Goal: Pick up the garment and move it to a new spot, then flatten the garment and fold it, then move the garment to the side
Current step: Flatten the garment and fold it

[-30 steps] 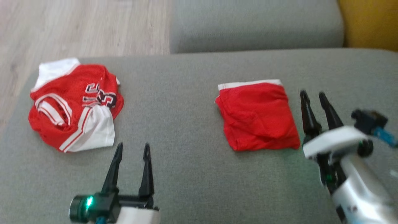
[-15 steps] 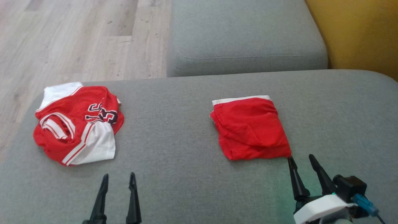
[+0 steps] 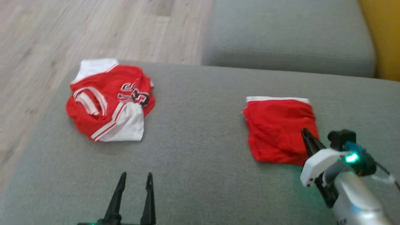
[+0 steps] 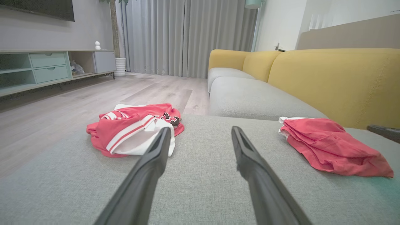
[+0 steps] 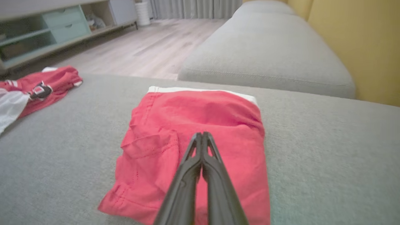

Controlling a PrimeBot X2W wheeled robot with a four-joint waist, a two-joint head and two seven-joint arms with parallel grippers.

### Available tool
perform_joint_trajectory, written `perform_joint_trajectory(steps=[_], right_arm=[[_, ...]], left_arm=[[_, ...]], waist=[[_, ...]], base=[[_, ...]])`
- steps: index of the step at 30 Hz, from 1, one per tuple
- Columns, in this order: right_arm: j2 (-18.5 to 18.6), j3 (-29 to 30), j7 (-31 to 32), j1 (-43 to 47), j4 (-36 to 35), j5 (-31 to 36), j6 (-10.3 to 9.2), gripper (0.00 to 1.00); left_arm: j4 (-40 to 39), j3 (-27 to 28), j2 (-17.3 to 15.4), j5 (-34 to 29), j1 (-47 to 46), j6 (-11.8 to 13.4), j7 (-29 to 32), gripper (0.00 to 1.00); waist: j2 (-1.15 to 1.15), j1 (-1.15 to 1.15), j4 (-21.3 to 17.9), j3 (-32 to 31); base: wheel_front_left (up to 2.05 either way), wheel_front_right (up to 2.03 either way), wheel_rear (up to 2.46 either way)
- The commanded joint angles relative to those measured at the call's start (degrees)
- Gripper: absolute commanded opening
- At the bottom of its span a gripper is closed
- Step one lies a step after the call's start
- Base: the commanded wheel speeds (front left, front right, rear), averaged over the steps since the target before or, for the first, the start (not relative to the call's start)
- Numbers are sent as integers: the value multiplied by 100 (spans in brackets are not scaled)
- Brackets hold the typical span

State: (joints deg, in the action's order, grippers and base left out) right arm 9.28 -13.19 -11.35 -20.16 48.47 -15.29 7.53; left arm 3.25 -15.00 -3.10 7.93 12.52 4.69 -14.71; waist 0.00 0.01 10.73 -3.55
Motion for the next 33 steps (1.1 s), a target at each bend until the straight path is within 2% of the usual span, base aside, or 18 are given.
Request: perform_joint_trajectory(steps=[1,2,3,8,12,17,20,21,22,23,24,29,33], right_arm=[[179,-311,145,-427,266,-5,-4,0],[265,-506,274,-655,598,-54,-4,0],[265,-506,274,-655,598,-54,-4,0],[198,-1213,455,-860,974,-458,-4,0],[93,-1898,405,-718,697,-1129,-4,0],[213,-2921,430,-367,49,-1877,-4,0],[322,-3051,-1,-207,-229,-2168,-4,0],[335,-3022,-143,-153,-295,-2213,-4,11],[337,-2938,-250,-102,-346,-2226,-4,58],[327,-2864,-310,-38,-410,-2206,-4,73],[318,-2745,-343,27,-482,-2165,-4,100],[119,-986,-362,719,-1765,-1382,-4,100],[-159,-94,-363,1418,-2709,-582,-4,100]], left_arm=[[-161,66,22,-18,-385,-19,-29,100],[-156,23,22,16,-438,1,-29,100],[-156,23,22,16,-438,1,-29,100],[-92,-35,22,81,-598,32,-29,100],[-78,-33,22,90,-706,55,-29,100],[-105,22,22,79,-726,72,-29,100],[-93,88,22,92,-680,94,-29,100],[-93,118,22,105,-652,109,-29,100],[-94,149,22,116,-621,126,-29,100],[-93,181,22,122,-589,141,-29,100],[-101,213,22,127,-563,154,-29,100],[-113,347,22,122,-469,210,-29,100],[-67,446,22,146,-392,249,-29,100]], waist=[[0,-1,247,249],[0,-1,294,383],[0,-1,294,383],[0,-1,275,601],[0,-1,157,629],[0,-1,-92,560],[0,-1,-251,432],[0,-1,-311,378],[0,-1,-370,323],[0,-1,-433,267],[0,-1,-493,230],[0,-1,-753,75],[0,-1,-913,-2]], base=[[0,0,0],[0,0,0],[0,0,0],[0,0,0],[0,0,0],[0,0,0],[0,0,0],[0,0,0],[0,0,0],[0,0,0],[0,0,0],[0,0,0],[0,0,0]])
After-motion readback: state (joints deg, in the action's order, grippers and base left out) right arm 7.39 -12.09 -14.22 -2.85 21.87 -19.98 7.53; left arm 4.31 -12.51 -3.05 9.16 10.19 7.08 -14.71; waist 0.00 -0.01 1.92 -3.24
